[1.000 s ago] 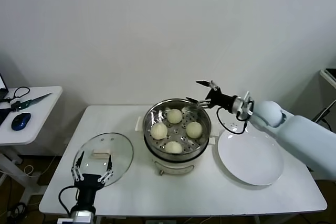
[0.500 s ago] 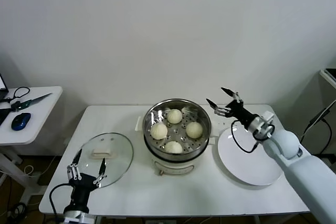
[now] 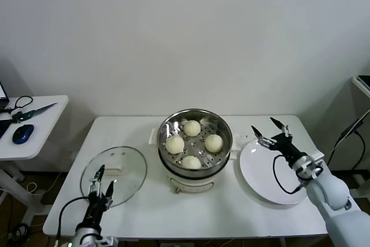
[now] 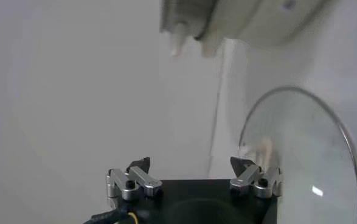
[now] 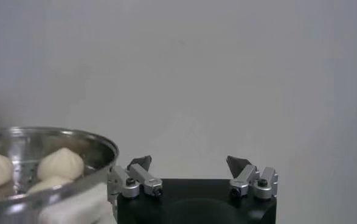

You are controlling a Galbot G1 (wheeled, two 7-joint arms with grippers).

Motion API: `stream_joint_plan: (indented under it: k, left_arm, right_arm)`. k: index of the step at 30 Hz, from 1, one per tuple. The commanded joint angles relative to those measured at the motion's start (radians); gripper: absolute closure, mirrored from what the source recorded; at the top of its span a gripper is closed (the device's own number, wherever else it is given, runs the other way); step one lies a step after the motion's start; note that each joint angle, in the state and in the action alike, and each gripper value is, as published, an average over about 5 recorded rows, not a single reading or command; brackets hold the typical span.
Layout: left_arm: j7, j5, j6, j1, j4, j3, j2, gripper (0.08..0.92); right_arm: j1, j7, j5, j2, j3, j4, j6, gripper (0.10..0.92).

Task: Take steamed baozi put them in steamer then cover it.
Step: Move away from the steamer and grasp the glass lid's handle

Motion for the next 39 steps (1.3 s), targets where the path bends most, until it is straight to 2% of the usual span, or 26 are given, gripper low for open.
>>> stream_joint_plan:
  k: [1,10,34,37,39]
  left_arm:
    - [-0.103,0.340,0.001,-0.192,0.263,0.001,0.018,0.177]
    - [-0.145,0.347,0.007,-0.317,0.424,-0.007,0.000,0.177]
    - [-0.191,0.220,0.011,-0.434,0.560,0.025,0.029,0.178]
    - [-0.189,0.206,0.006,-0.433,0.567,0.029,0.031,0.218]
    - [-0.187,0.204,0.004,-0.434,0.572,0.027,0.030,0.277]
  right_arm:
    - [-0.103,0.008,-0.057,0.036,0.105,0.001,-0.008,0.203]
    - [-0.101,0.007,-0.085,0.046,0.105,-0.014,0.001,0.203]
    - [-0.119,-0.007,-0.142,0.071,0.114,-0.034,0.037,0.203]
    - [-0.117,-0.010,-0.154,0.079,0.112,-0.040,0.041,0.203]
    - [-0.114,-0.013,-0.160,0.084,0.111,-0.044,0.043,0.203]
